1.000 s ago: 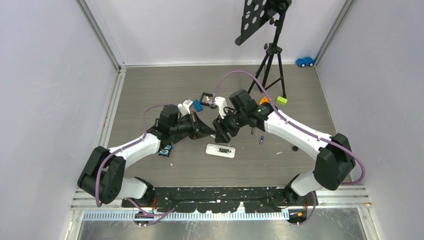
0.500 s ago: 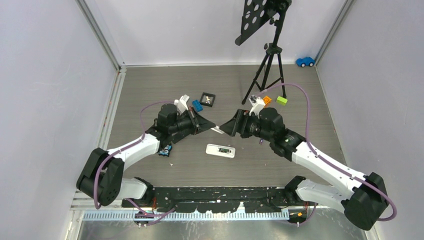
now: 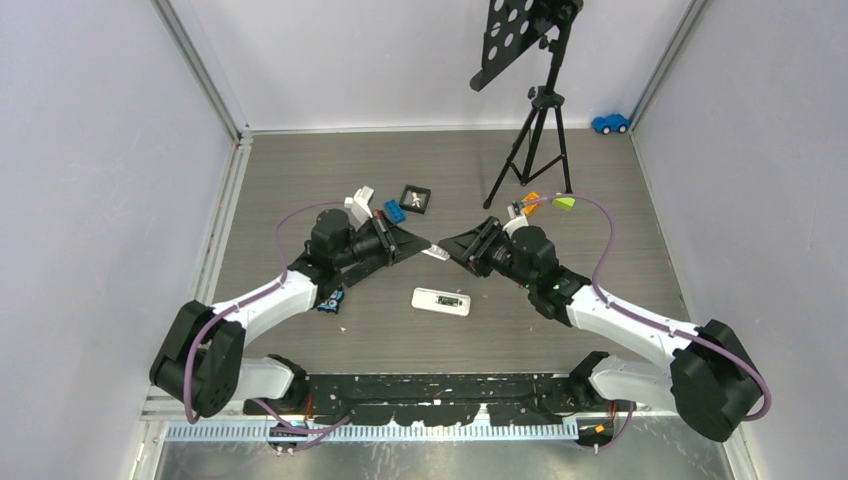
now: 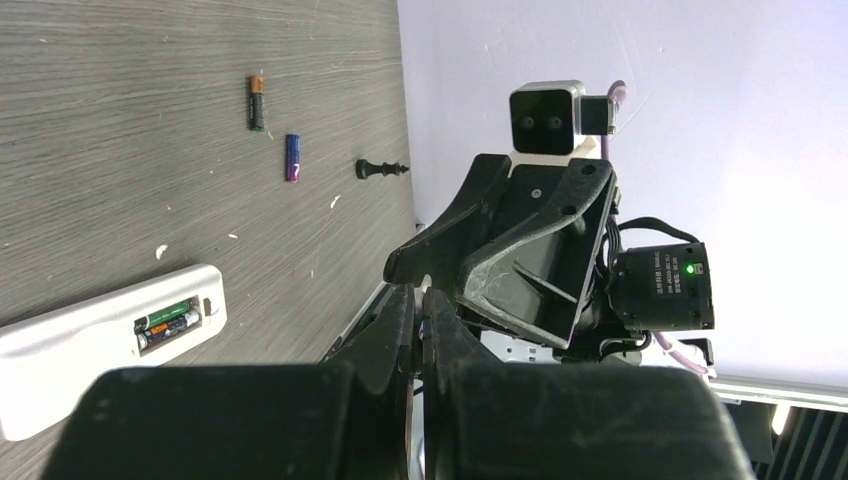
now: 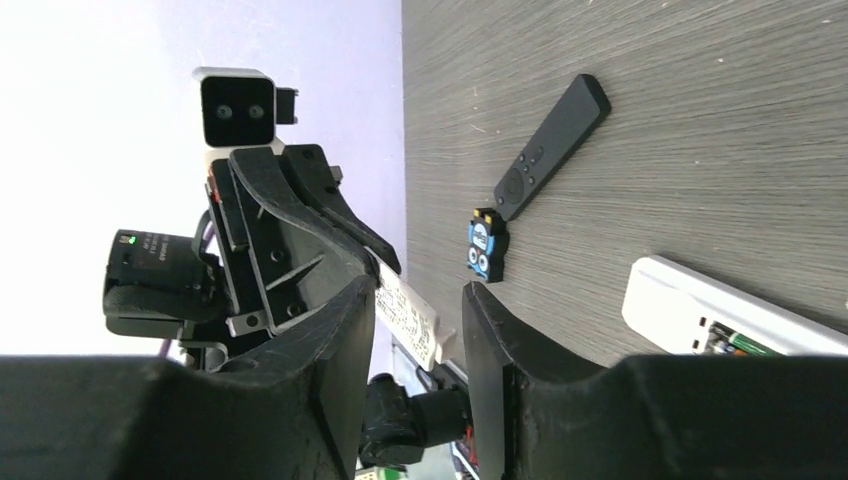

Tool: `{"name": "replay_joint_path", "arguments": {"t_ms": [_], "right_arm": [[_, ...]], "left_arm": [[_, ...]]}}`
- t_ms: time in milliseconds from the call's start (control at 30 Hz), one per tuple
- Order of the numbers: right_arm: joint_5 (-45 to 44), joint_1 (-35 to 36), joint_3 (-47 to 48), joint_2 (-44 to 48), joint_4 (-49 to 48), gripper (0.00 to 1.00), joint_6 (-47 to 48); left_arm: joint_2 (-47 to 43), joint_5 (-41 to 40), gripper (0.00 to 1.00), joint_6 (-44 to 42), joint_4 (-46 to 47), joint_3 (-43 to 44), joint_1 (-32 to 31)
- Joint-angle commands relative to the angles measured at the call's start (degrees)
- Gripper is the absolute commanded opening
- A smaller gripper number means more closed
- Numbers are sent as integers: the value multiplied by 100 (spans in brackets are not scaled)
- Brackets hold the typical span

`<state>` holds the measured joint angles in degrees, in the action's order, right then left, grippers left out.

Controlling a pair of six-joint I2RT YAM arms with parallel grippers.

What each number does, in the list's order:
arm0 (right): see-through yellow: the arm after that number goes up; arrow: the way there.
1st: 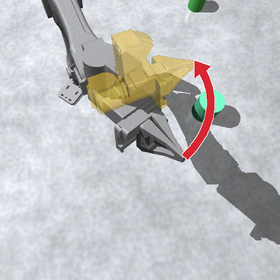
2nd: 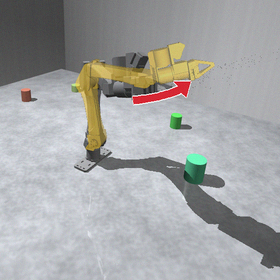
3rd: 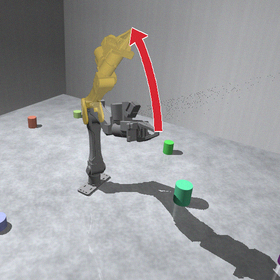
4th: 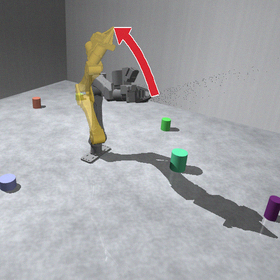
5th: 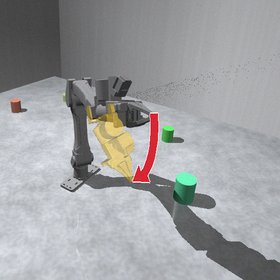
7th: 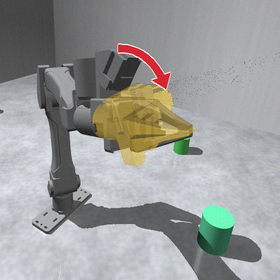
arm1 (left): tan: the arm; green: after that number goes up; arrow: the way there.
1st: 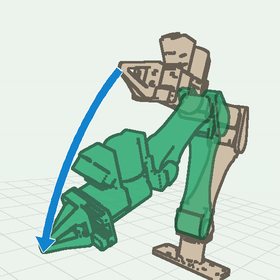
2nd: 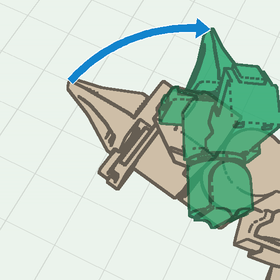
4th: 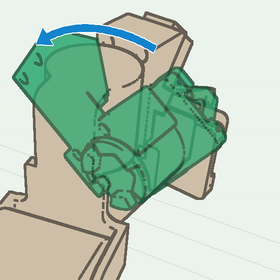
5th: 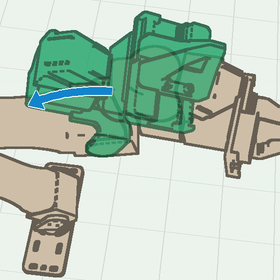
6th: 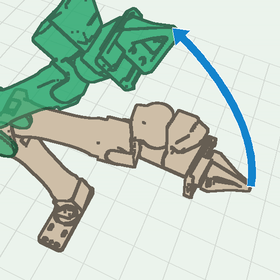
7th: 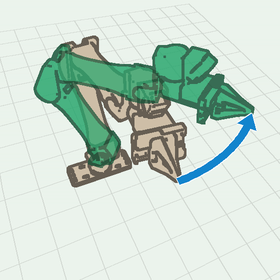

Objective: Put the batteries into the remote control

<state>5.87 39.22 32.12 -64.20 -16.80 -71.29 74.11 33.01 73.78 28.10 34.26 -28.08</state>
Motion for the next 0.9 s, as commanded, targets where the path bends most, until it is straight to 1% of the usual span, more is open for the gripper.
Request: {"name": "replay_joint_path", "arguments": {"t_ms": [0, 167, 233, 267, 333, 400, 467, 600, 667, 800, 867], "right_arm": [[10, -3, -36, -147, -916, 41, -436], [241, -2, -187, -334, -1459, 30, -686], [288, -2, -245, -332, -1558, 29, -711], [285, -6, -266, -308, -1544, 31, -700], [315, -2, -320, -259, -1559, 37, -654], [310, -2, -385, -183, -1583, 39, -629], [319, -2, -429, -122, -1616, 39, -583], [421, -2, -463, -83, -1782, 29, -533], [498, -3, -498, -75, -1938, 27, -552], [616, -2, -578, -44, -2192, 34, -481], [642, -3, -607, -25, -2304, 35, -453]], "left_arm": [[-172, -54, 0, 34, 367, -46, -14], [-143, -66, 0, 18, 363, -41, -14], [-135, -88, 0, 6, 372, -65, -14], [-141, -101, 0, -9, 372, -78, -14], [-146, -147, 0, -4, 388, -108, -14], [-150, -183, 0, -18, 389, -129, -14], [-148, -193, 0, -16, 389, -144, -14], [-117, -175, 0, 8, 430, -154, -14], [-85, -148, 0, 24, 460, -149, -14], [-9, -139, 0, 125, 629, -189, -13], [27, -123, 0, 178, 671, -192, -13]]}}
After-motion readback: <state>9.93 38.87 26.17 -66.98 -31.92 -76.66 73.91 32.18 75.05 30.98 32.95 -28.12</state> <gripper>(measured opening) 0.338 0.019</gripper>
